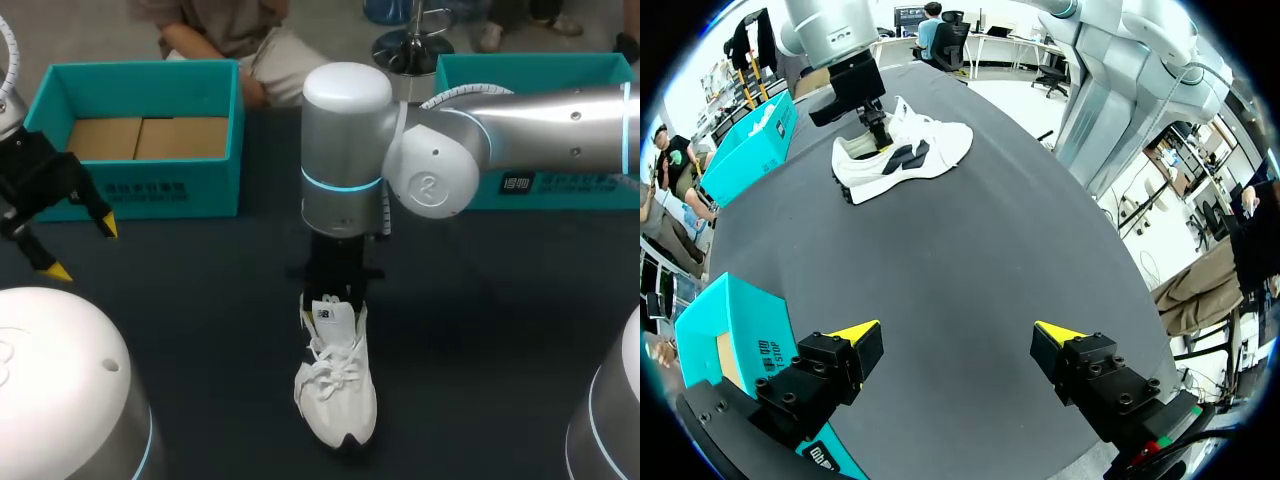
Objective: Take the shoe out of the shoebox, open the shoe tongue, remove and reinsert the insole, then place the shoe into the shoebox
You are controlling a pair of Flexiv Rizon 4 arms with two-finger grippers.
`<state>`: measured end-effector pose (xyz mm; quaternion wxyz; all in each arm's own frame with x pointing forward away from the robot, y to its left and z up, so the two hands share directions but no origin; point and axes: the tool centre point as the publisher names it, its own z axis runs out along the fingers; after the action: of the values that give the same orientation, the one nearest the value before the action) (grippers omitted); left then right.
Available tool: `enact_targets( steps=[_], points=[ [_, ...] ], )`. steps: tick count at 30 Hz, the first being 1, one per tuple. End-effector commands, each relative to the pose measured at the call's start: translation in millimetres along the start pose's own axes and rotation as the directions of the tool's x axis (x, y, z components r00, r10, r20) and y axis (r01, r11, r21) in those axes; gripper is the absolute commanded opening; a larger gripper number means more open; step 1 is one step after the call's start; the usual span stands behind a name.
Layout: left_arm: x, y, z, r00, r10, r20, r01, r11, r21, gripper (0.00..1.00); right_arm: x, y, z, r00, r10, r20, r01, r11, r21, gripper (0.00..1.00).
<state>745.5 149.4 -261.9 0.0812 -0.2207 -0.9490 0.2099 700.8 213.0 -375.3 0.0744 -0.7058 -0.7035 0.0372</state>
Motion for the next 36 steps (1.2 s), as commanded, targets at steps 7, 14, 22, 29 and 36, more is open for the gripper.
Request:
enact_targets(
  steps=[7, 14, 22, 29, 36],
  points=[
    [0.6, 0, 0, 1.0, 0.0, 0.0, 0.0, 1.0, -0.002, 1.0, 3.4, 0.7, 1, 1.0, -0.017, -0.002, 0.017, 1.0, -0.009, 1.0],
    [0.6, 0, 0, 1.0, 0.0, 0.0, 0.0, 1.0, -0.002, 1.0, 2.2, 1.1, -3, 1.0, -0.022, 0.004, 0.022, 1.0, -0.02, 1.0],
    [0.6, 0, 0, 1.0, 0.0, 0.0, 0.0, 1.0, -0.002, 1.0, 0.7, -0.6, -11, 1.0, -0.022, 0.013, 0.023, 0.999, -0.043, 1.0],
    [0.6, 0, 0, 1.0, 0.0, 0.0, 0.0, 1.0, -0.002, 1.0, 0.6, -2.8, -28, 0.999, -0.023, 0.029, 0.025, 0.997, -0.078, 1.0],
    [0.6, 0, 0, 1.0, 0.0, 0.0, 0.0, 1.0, -0.002, 1.0, -1.5, -5.9, -44, 0.999, -0.009, 0.053, 0.015, 0.993, -0.117, 1.0]
  ],
)
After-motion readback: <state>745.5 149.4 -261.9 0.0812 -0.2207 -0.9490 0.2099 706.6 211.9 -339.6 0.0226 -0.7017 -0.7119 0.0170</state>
